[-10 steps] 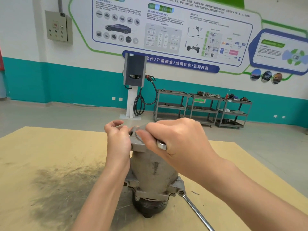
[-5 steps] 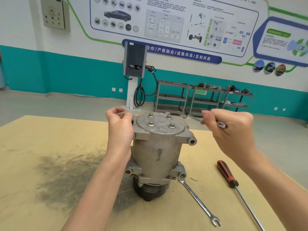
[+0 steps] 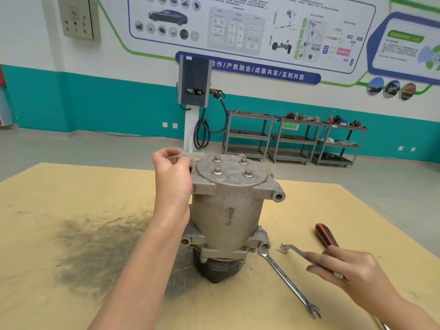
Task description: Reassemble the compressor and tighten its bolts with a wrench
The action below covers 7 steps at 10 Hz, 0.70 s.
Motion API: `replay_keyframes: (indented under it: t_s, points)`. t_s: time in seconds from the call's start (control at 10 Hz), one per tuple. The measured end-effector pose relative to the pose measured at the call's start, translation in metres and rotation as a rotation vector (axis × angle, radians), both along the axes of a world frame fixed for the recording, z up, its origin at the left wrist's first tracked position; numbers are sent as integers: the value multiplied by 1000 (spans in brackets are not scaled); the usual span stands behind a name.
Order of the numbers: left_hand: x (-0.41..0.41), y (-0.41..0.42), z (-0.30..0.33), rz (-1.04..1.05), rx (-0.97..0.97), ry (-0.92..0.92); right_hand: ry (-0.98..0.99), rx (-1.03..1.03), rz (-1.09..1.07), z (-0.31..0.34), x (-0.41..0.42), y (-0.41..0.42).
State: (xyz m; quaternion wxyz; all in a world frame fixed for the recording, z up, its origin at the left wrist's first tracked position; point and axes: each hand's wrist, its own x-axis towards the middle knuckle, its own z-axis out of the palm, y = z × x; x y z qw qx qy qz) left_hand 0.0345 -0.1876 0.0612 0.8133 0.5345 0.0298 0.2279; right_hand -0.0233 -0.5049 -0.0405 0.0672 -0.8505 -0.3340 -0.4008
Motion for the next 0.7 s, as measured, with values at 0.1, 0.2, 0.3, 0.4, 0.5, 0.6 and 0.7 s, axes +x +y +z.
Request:
replay_keyframes:
  t_s: [0.1,0.2,0.3,0.4,0.5,0.6,0.7]
  points:
    - [-1,0,0,-2,-2,10,140,16,-51,-4,-11,-5]
    - [-1,-1,0,3,-9,2,224,-48,-167,-11,-21,-8]
    - [-1,0,-1,1,-21,-5,375,-159,-246,-14,-28,0]
    - [0,0,-2,3,-30,-13,531,-243,-343,-25,-29,3]
    - [-1,0,-1,1,-37,-8,626,-195,-430,-28,-28,9]
    - [-2,-1,-1,0,-39,-26,673,-114,-475,-15,-26,15]
    - [-2,0,-2,8,-21,-13,684,173,-353,2,-20,23]
